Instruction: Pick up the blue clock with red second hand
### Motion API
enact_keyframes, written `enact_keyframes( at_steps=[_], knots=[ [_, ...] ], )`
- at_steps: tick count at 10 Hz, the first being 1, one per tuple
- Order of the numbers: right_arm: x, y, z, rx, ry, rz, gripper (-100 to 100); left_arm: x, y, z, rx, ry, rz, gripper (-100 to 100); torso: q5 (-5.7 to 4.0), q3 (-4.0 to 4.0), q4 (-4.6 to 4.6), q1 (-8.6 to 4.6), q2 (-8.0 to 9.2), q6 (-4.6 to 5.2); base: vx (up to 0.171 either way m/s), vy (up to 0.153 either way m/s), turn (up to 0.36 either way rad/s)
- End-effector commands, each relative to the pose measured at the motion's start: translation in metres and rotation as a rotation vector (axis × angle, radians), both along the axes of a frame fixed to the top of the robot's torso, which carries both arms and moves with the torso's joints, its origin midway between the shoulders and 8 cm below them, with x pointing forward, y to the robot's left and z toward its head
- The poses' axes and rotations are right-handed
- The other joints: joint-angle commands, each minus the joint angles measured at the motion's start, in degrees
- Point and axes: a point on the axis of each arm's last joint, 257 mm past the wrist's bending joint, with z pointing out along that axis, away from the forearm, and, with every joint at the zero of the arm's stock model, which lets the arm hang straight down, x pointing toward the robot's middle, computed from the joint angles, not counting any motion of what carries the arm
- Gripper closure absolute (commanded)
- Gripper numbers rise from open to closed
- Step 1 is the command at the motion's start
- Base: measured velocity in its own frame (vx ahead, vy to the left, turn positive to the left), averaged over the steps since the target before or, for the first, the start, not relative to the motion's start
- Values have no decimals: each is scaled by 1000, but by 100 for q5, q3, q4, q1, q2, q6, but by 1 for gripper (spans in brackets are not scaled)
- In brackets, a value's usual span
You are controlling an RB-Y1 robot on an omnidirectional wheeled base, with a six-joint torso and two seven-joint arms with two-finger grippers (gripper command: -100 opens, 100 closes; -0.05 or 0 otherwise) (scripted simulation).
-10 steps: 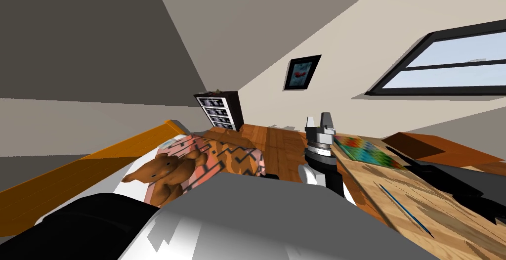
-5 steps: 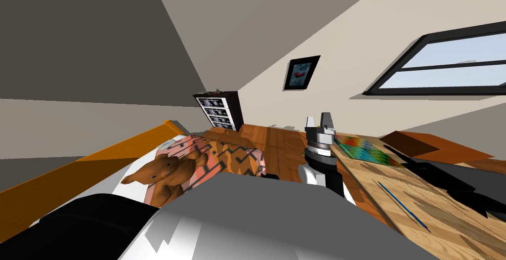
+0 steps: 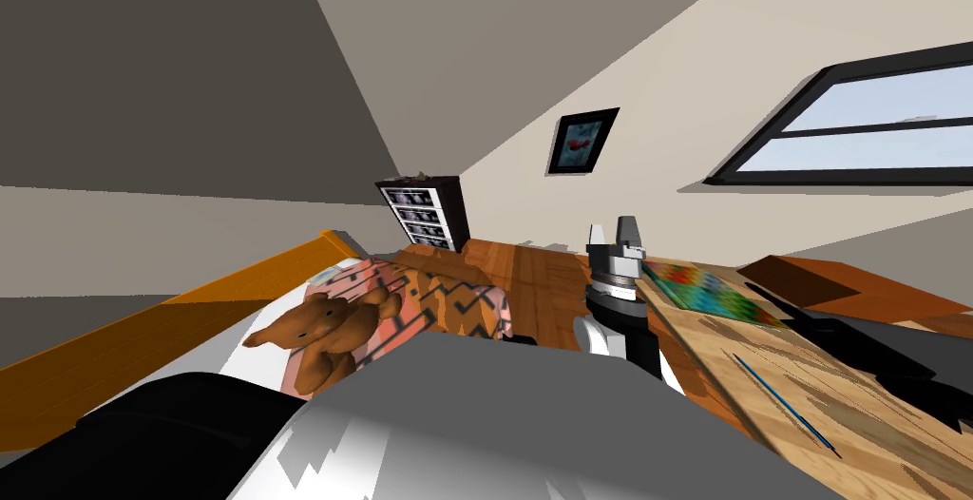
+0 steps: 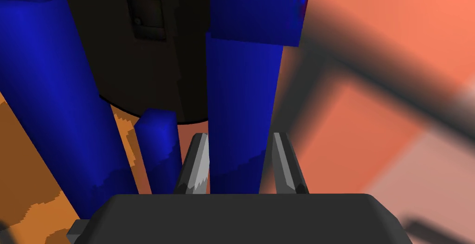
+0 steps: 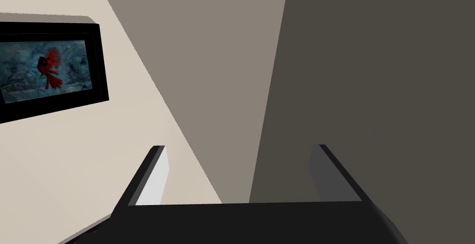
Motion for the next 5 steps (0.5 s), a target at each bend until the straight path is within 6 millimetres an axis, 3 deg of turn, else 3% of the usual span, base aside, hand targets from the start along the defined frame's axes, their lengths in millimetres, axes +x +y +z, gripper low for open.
enact_keyframes(
  at_steps=[1, 2, 5],
  knots=[
    [0, 0, 0, 0, 0, 0, 0, 0, 0, 0, 0, 0, 0, 0, 0, 0, 0, 0, 0, 0, 0, 0, 0],
    [0, 0, 0, 0, 0, 0, 0, -3, 9, 5, 5, 8, -32, 100, 4, -2, -3, 1, -1, -1, 13, -41, -9],
    [0, 0, 0, 0, 0, 0, 0, -4, 16, 10, 6, 8, -37, 100, 0, -2, -2, -21, -2, -10, 10, -44, 17]
  ],
)
